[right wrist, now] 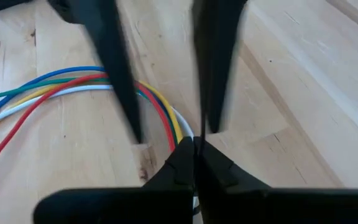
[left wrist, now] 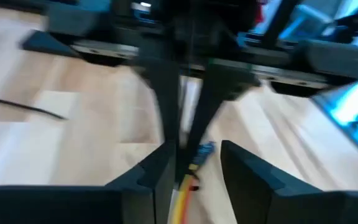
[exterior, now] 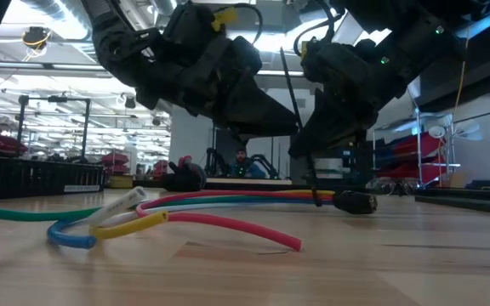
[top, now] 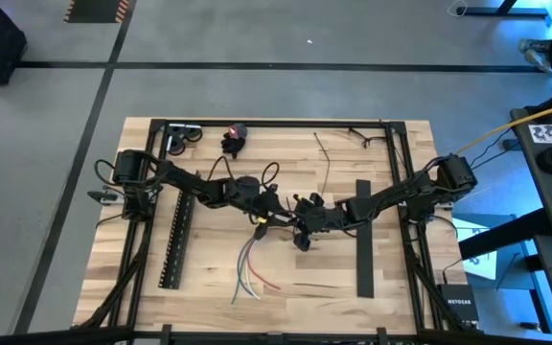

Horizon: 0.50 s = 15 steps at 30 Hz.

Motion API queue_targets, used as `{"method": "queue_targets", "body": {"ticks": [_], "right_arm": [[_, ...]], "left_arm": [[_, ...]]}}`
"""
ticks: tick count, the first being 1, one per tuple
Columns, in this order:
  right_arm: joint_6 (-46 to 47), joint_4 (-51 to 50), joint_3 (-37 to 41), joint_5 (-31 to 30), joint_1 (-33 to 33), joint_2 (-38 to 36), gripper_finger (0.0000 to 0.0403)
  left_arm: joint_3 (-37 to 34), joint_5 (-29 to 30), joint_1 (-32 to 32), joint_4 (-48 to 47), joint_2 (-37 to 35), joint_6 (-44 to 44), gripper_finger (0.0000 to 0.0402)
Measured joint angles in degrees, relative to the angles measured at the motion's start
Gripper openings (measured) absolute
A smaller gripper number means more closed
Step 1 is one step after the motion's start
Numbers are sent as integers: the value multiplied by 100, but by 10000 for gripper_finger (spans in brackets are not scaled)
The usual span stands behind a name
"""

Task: Ziptie cables
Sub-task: Wrap the cable wires with the black zip tie

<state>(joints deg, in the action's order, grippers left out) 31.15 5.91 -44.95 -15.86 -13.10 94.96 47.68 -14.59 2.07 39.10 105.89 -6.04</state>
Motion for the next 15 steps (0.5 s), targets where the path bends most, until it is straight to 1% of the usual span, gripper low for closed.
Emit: {"method": "queue_targets", "body": {"ticks": [3,7,9,10,13,15], "right_arm": [[-2,23,0,0,0,2,1],[-15,24,0,0,0,2,1],[-17,24,0,2,0,2,0],[-17,25,0,1,0,2,0],[-17,27,0,1,0,2,0],[-16,29,3,2,0,4,0]], "left_arm": [[0,235,45,102,0,30,131],[0,247,81,309,4,25,133],[36,143,66,430,32,93,129],[85,1,59,409,40,116,126],[208,-261,13,346,104,184,107],[240,-271,0,282,116,177,77]]}}
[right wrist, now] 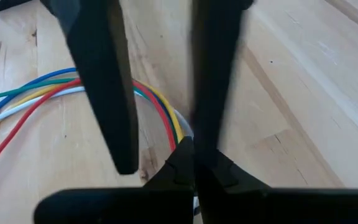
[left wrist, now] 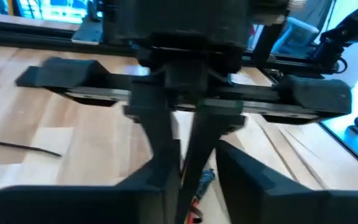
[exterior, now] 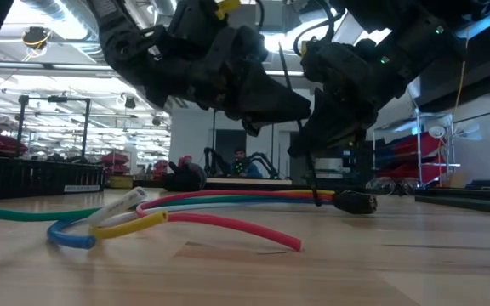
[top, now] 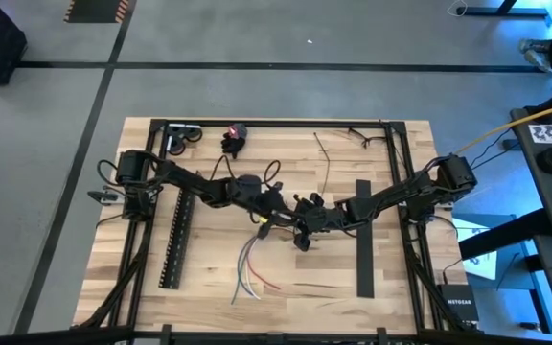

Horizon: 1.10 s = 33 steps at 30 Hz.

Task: Ziptie cables
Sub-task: Wrap the cable wires with the black zip tie

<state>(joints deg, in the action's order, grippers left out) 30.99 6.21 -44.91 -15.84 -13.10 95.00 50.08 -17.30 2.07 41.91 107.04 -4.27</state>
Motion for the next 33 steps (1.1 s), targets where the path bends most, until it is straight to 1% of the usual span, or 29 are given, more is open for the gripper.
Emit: {"method": "queue_targets", "body": {"ticks": [2,3,4,9,12,15,17,20,23,26,28,31,33], "right_arm": [[1,20,1,-2,-1,0,0],[1,15,1,1,-2,0,0],[1,9,1,25,-2,2,1],[-205,-138,-27,40,-1,-31,17],[-245,-921,-315,28,0,-220,42],[-237,-1797,-619,-118,-2,-436,74],[-130,-2181,-713,-112,-2,-514,92],[80,-2229,-669,-54,-38,-583,110],[301,-2041,-497,-217,-117,-578,115],[389,-1354,-260,-280,-129,-570,116],[453,-1092,-187,-269,-126,-570,116],[370,-877,-180,-305,-118,-526,110],[324,-931,-171,-350,-118,-484,103]], "left_arm": [[39,-1,9,-112,0,61,31],[39,10,28,-166,-1,104,17],[39,26,42,-230,-2,121,10],[39,79,72,-514,-43,164,2],[37,79,68,-595,-197,170,1],[39,84,76,-642,-376,172,1],[37,85,100,-683,-448,170,1],[39,90,135,-694,-531,168,1],[39,92,142,-709,-538,144,0],[39,92,142,-754,-537,164,0],[39,91,141,-757,-537,168,0],[39,90,140,-785,-538,170,0],[39,92,142,-784,-538,168,0]]}}
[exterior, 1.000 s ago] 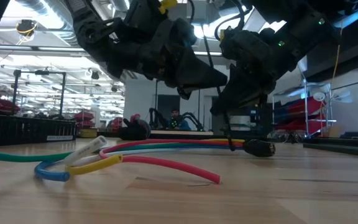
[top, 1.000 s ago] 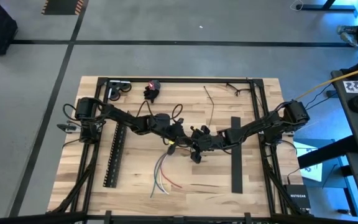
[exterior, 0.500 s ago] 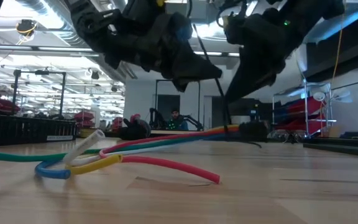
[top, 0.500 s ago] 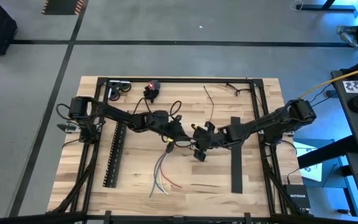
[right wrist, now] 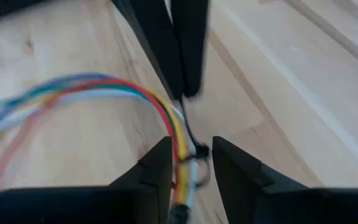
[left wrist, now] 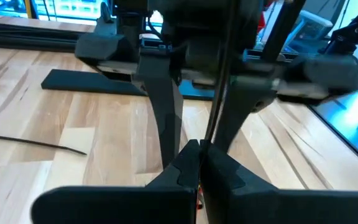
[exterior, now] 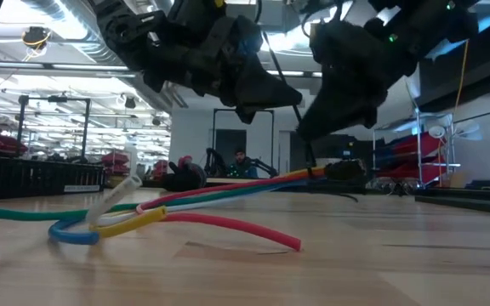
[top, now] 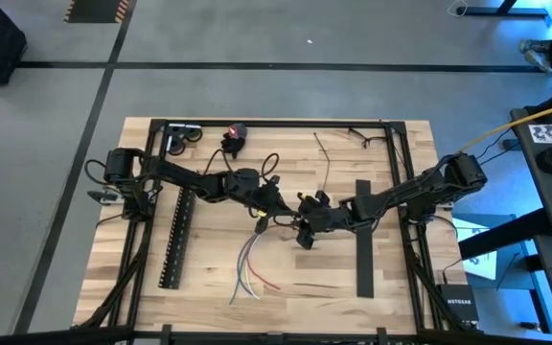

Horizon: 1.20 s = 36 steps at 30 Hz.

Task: Ziptie cables
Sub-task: Wrap the cable wires with the black zip tie

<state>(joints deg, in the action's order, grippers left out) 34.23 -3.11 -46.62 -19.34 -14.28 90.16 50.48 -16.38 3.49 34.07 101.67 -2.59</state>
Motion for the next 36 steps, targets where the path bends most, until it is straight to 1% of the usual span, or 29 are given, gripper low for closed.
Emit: {"method": "queue_targets", "body": {"ticks": [4,5,7,9,12,14,18,22,24,31,34,36], "right_arm": [[-10,39,-1,45,4,168,76],[-10,86,-3,59,4,186,63],[-47,117,-3,79,4,193,25],[-132,176,-3,46,4,193,11],[-18,191,3,-84,1,194,7],[25,371,52,-174,-11,233,3],[151,524,194,-314,-39,278,1],[150,445,212,-310,-26,392,1],[182,441,215,-284,-26,488,1],[722,379,224,-155,-31,853,1],[1046,-79,271,53,-37,953,0],[1221,-182,258,132,-50,916,0]], "left_arm": [[0,-2,0,-9,0,2,0],[0,-2,0,-10,1,2,0],[0,-9,-1,-15,2,2,0],[0,-11,0,-19,-30,0,0],[-9,1,31,-141,-217,2,0],[-17,21,84,-270,-417,32,0],[-31,54,249,-783,-801,211,0],[-31,70,325,-1030,-866,317,0],[-31,70,321,-1024,-866,326,0],[-31,83,286,-1009,-866,308,0],[11,71,295,-778,-928,287,0],[52,64,316,-662,-978,271,0]]}}
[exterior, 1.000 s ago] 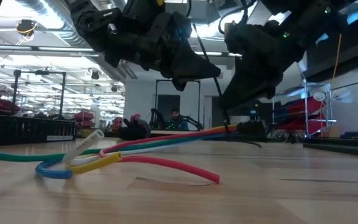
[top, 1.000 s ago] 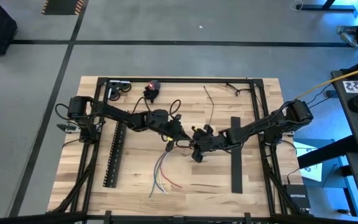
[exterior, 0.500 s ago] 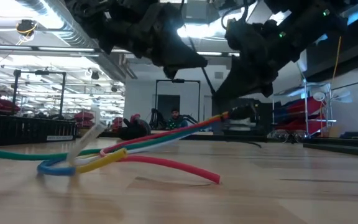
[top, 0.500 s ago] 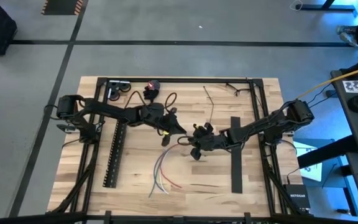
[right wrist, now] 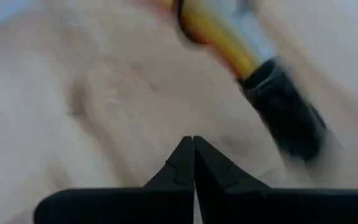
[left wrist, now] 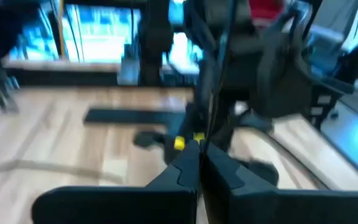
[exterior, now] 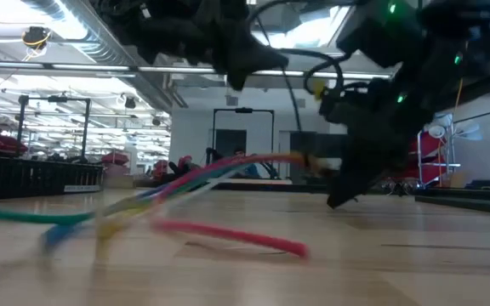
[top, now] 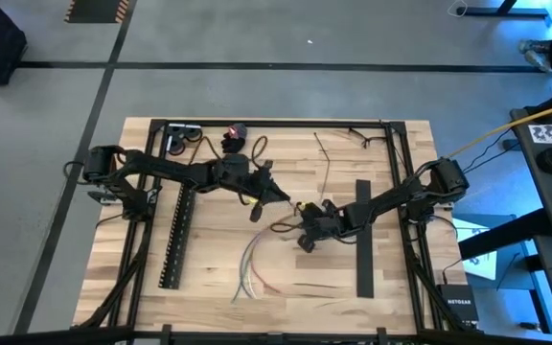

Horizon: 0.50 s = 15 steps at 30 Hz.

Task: Ziptie cables
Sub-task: Wrap the cable wires with the black zip tie

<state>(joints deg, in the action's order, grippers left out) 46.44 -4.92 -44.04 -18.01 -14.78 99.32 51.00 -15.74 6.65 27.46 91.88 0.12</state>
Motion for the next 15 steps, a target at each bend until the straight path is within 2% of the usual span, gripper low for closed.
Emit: {"method": "queue_targets", "body": {"ticks": [3,8,12,15], "right_arm": [[22,-165,-71,-28,7,-143,7],[-13,-629,-359,-111,12,-461,54],[-15,-1096,-606,386,12,-724,90],[56,-1150,-724,463,10,-836,102]], "left_arm": [[-28,4,7,-168,45,-18,0],[-26,2,27,-169,34,-17,0],[-44,6,31,-255,58,-27,0],[-43,4,31,-212,58,-72,0]]}}
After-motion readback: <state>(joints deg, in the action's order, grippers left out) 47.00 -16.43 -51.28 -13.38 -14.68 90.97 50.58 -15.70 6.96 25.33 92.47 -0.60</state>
